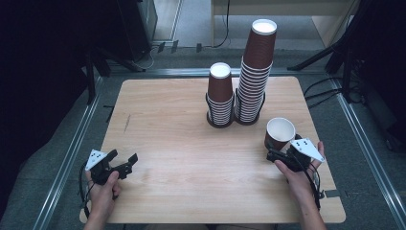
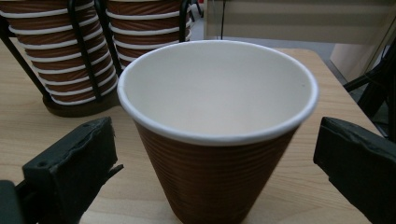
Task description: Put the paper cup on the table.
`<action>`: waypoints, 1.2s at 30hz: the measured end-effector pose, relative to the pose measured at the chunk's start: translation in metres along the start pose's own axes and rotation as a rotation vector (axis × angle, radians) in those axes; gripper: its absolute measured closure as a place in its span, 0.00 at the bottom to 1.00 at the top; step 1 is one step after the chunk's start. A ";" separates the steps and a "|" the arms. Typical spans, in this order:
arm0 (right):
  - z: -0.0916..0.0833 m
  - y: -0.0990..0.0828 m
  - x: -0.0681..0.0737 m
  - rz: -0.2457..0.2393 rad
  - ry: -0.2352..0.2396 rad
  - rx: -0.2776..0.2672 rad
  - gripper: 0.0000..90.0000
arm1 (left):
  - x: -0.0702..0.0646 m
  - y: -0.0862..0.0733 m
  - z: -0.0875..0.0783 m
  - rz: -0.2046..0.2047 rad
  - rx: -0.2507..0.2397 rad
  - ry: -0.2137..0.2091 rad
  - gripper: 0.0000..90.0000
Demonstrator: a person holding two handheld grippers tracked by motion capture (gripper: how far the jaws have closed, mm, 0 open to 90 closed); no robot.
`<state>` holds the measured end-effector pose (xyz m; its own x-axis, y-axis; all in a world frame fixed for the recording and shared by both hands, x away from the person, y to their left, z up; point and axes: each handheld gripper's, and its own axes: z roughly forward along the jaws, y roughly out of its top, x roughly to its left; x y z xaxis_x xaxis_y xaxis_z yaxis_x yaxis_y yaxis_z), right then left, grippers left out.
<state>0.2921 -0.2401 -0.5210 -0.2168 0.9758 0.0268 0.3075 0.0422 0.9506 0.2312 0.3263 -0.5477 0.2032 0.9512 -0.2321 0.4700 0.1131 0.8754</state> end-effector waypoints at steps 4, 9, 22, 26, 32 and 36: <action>-0.011 -0.002 -0.004 -0.024 0.000 -0.006 0.00 | -0.001 0.000 0.000 0.004 0.001 0.002 0.08; -0.022 -0.008 -0.016 -0.037 -0.015 -0.003 0.00 | -0.001 0.000 0.000 0.007 0.002 0.003 0.08; -0.047 -0.026 -0.061 -0.023 -0.091 0.014 0.00 | -0.003 -0.001 0.000 0.013 0.001 0.008 0.08; -0.052 -0.030 -0.072 -0.008 -0.090 0.021 0.00 | -0.003 -0.001 0.000 0.015 0.002 0.009 0.08; -0.059 -0.037 -0.080 -0.002 -0.098 0.037 0.00 | -0.003 -0.001 0.000 0.015 0.003 0.010 0.08; -0.065 -0.038 -0.080 0.020 -0.085 0.039 0.00 | -0.004 -0.001 0.000 0.018 0.003 0.012 0.08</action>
<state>0.2374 -0.3336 -0.5394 -0.1312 0.9912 0.0174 0.3473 0.0296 0.9373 0.2298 0.3225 -0.5480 0.2017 0.9563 -0.2116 0.4692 0.0953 0.8779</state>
